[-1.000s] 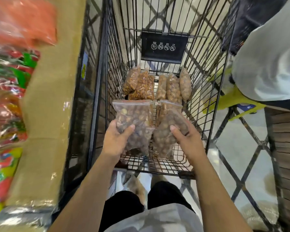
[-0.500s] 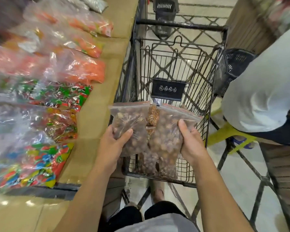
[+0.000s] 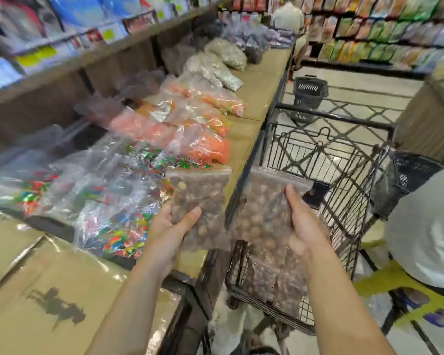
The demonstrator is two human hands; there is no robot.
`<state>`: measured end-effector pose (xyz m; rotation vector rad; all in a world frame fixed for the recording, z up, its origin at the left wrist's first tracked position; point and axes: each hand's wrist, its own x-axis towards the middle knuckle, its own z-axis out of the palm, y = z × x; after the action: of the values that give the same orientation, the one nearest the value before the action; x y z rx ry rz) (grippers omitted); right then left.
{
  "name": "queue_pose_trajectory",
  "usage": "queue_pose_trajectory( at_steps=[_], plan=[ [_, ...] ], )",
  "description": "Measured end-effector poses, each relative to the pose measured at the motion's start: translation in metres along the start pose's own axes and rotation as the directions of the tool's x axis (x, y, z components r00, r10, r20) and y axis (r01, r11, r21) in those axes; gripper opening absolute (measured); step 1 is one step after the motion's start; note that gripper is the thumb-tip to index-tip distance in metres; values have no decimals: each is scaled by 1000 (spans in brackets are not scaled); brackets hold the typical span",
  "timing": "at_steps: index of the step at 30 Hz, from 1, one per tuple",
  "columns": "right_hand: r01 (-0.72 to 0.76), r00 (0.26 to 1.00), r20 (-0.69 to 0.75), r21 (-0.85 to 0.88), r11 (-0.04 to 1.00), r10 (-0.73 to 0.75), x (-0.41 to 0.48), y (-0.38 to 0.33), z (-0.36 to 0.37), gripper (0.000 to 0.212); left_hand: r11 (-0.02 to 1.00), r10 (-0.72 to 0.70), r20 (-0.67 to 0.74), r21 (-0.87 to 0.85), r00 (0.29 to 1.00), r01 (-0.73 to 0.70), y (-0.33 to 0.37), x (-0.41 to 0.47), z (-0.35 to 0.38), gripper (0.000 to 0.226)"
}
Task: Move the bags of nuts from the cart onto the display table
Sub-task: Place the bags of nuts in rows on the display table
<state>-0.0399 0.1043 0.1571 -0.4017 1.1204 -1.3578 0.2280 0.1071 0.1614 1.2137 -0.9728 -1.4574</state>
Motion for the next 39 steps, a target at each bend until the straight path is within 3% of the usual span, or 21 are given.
queue_pose_trajectory(
  at_steps=[3, 7, 9, 11, 14, 16, 19, 30, 35, 39],
  plan=[
    [-38, 993, 106, -45, 998, 43, 12, -4, 24, 61, 999, 41, -99, -14, 994, -43, 13, -12, -17, 30],
    [-101, 972, 204, -86, 991, 117, 27, -9, 59, 46, 993, 98, -245, -34, 965, -110, 23, -28, -33, 15],
    [-124, 948, 278, -132, 983, 157, 33, -9, 74, 57, 989, 133, -312, -25, 941, -148, 27, -37, -38, 13],
    [-141, 920, 339, -183, 973, 197, 35, -8, 89, 66, 982, 160, -375, -35, 913, -186, 31, -50, -41, 22],
    [-167, 865, 427, -247, 954, 262, 31, -6, 112, 50, 972, 173, -457, -62, 873, -226, 33, -71, -44, 50],
    [-186, 824, 475, -289, 939, 309, 26, -2, 127, 43, 964, 180, -517, -77, 837, -255, 33, -86, -47, 49],
    [-231, 736, 547, -350, 908, 398, 19, 10, 147, 58, 958, 154, -624, -97, 766, -271, 34, -112, -54, 49],
    [-220, 544, 645, -508, 833, 537, -59, 71, 215, 57, 927, 215, -812, -5, 543, -375, 37, -226, -104, 25],
    [-184, 492, 659, -560, 808, 569, -120, 107, 247, 58, 916, 224, -869, 32, 442, -401, 30, -293, -141, 44],
    [-179, 451, 674, -574, 799, 585, -168, 139, 265, 48, 924, 221, -890, 60, 398, -378, 20, -346, -175, 31]
  ],
)
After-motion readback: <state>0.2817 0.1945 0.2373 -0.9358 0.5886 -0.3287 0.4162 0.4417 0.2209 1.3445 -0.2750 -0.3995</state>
